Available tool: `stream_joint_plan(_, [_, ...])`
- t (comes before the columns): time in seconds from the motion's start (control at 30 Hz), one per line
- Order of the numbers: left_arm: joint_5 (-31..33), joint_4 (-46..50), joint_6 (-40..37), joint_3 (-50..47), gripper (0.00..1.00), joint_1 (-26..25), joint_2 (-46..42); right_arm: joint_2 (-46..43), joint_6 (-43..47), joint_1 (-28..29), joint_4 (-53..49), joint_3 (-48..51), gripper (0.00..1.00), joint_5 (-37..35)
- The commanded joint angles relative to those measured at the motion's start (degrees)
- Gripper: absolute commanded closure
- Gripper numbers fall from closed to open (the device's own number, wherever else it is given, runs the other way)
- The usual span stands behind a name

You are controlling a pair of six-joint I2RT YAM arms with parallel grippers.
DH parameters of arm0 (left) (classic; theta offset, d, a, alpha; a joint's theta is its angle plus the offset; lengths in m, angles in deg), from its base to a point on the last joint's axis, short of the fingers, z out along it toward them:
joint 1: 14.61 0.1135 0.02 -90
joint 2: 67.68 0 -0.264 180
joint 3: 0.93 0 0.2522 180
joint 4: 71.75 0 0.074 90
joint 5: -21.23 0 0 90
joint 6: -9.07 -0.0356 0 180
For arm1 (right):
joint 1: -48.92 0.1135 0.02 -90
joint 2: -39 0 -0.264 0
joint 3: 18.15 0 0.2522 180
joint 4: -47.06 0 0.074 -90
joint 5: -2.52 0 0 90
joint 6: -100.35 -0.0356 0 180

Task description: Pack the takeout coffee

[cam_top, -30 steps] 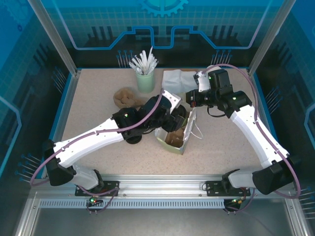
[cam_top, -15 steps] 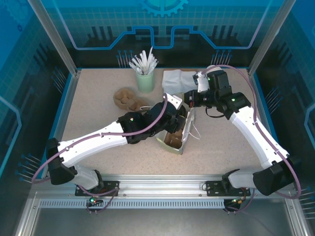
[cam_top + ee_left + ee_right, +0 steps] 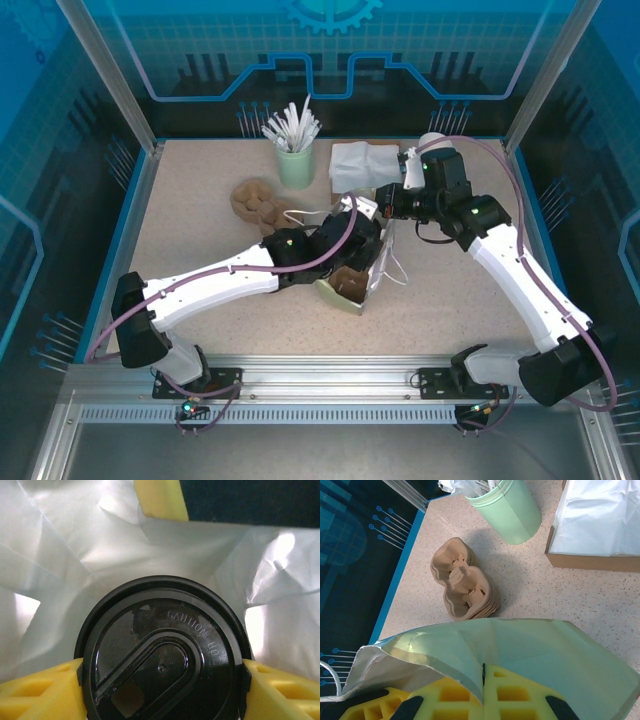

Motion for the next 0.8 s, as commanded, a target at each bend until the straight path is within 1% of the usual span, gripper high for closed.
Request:
stream_joint_plan(0.0, [1.6,-1.5,2.1,0.7,0.30,-0.2,0.2,-1.3,-0.2,0.6,2.7,0.8,1.00,3.0])
stream_joint_plan(0.27, [2.6,-5.4,2.1,-3.7,0.30,-0.2,-0.4,-1.9,0.8,0.4,5.1,1.8,1.00,7.8])
stream_joint_plan(0.33, [2.5,-5.4,2.3,-4.0,0.30,-0.2,-0.3,-2.0,0.8,0.4,5.2,2.1,1.00,7.7])
stream_joint_plan(0.5, [4.3,-3.0,3.7,-3.2,0.30,-0.2,0.3,-2.8,-1.1,0.4,4.1,2.3,1.00,3.8])
stream_joint_plan(0.63, [6.0,-2.1,4.8,-2.6,0.30,0.0,0.7,-4.0,-4.8,0.4,3.1,2.6,1.00,-0.5])
stream_joint_plan(0.77, [5.7,-1.5,5.6,-1.4,0.30,0.6,1.1,-5.0,-9.0,0.6,2.8,3.0,1.00,-4.6])
